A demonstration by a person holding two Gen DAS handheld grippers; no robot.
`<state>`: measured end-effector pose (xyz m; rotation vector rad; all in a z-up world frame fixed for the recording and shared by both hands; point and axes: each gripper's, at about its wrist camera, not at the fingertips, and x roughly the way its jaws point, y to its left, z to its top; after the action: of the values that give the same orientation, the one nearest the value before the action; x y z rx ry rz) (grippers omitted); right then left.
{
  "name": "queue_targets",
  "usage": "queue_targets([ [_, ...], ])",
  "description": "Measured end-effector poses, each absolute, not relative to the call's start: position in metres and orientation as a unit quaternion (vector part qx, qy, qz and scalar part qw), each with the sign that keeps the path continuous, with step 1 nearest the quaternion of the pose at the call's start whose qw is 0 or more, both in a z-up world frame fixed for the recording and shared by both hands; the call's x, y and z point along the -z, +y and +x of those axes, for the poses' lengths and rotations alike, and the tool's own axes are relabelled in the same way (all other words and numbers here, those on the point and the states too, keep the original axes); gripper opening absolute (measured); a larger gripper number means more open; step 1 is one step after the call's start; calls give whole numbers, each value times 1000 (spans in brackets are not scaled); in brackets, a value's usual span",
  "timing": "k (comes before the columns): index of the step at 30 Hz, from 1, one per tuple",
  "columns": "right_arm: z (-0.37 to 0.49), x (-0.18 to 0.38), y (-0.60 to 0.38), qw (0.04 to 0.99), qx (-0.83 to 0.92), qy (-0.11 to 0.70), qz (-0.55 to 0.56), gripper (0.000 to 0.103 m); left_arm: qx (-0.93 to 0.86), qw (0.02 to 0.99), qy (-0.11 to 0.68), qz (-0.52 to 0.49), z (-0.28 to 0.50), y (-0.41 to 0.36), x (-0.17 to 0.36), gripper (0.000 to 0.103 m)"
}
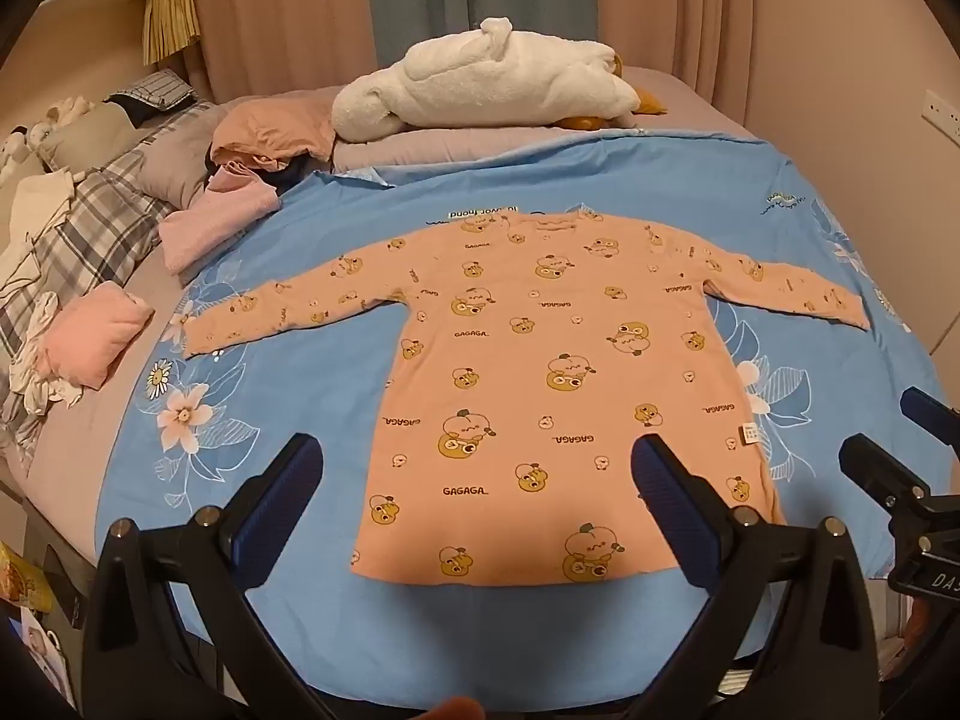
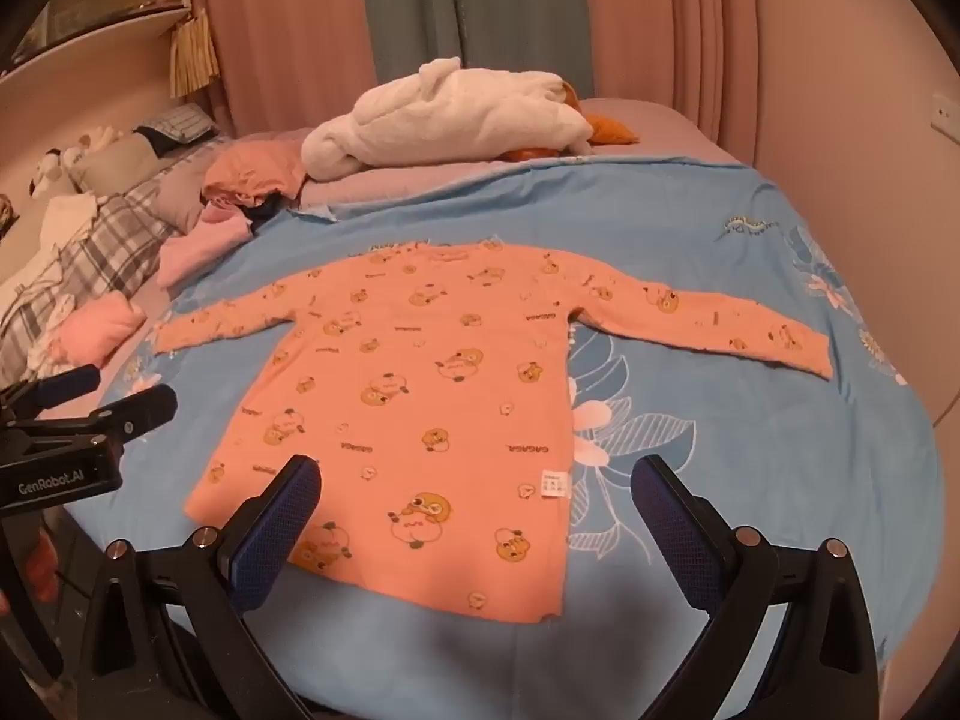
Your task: Fold small clothes
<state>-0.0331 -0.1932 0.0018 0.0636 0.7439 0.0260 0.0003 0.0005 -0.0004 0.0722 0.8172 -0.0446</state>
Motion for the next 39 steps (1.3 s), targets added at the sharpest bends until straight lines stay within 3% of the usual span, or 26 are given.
queue_targets([
  [39,-39,-9,-188,935,-17,353,28,102,31,913,405,39,-7,-5,3,103],
])
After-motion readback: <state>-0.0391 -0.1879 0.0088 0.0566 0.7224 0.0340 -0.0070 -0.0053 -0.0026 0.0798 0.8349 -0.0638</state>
